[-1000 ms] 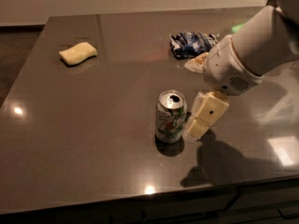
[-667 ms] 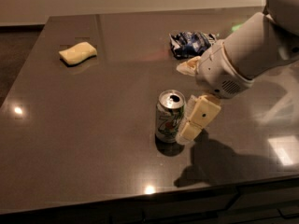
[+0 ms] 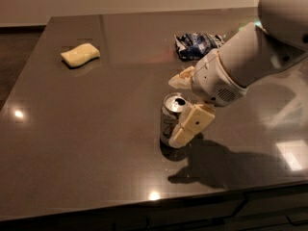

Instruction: Knock 7up can over

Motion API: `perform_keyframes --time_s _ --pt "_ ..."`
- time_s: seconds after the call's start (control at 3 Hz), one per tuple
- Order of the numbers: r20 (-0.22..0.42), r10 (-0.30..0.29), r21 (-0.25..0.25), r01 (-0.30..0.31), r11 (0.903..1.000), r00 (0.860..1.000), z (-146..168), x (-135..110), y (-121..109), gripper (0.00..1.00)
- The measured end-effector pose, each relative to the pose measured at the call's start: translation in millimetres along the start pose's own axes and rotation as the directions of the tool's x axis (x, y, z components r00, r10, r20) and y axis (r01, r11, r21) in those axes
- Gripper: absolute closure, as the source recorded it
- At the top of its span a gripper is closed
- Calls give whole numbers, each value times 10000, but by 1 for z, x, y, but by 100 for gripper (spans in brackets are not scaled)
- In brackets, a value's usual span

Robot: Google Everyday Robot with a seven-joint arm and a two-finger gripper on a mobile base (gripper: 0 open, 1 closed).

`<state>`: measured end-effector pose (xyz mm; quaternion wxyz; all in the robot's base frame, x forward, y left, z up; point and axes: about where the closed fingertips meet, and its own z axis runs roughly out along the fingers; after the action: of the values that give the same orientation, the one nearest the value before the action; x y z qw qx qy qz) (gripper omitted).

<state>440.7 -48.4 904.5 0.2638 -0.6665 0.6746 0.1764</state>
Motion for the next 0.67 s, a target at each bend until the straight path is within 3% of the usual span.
perform_keyframes --time_s 0.33,0.67 --pt "83 -46 -195 48 9998 10000 3 -3 0 48" --pt "-176 -26 -214 22 9998 9998 -4 -8 -3 71"
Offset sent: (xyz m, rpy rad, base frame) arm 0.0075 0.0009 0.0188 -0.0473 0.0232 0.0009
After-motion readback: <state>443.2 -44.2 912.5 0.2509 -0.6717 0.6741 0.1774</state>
